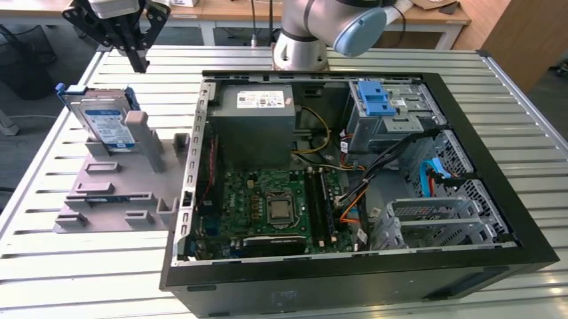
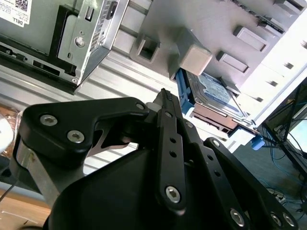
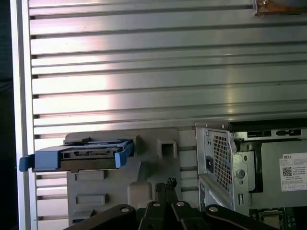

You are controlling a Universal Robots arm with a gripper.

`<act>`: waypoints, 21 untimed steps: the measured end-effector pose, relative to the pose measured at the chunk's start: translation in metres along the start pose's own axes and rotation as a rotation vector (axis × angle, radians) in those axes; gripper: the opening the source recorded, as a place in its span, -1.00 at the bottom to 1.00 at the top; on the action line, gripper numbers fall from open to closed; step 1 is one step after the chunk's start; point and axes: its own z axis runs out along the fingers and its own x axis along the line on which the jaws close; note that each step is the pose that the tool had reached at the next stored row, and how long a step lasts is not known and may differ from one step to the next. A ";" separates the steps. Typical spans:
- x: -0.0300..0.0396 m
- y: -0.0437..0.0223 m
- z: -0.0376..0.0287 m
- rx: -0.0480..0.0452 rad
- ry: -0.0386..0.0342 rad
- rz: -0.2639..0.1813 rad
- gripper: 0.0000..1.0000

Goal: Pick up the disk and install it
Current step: 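Reach for the disk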

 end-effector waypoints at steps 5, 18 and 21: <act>0.0002 0.0000 0.0000 0.0001 0.0001 0.000 -0.79; 0.0174 -0.0009 0.0005 0.0002 0.0001 0.000 -0.79; 0.0232 -0.0005 0.0007 0.0002 0.0001 0.000 -0.79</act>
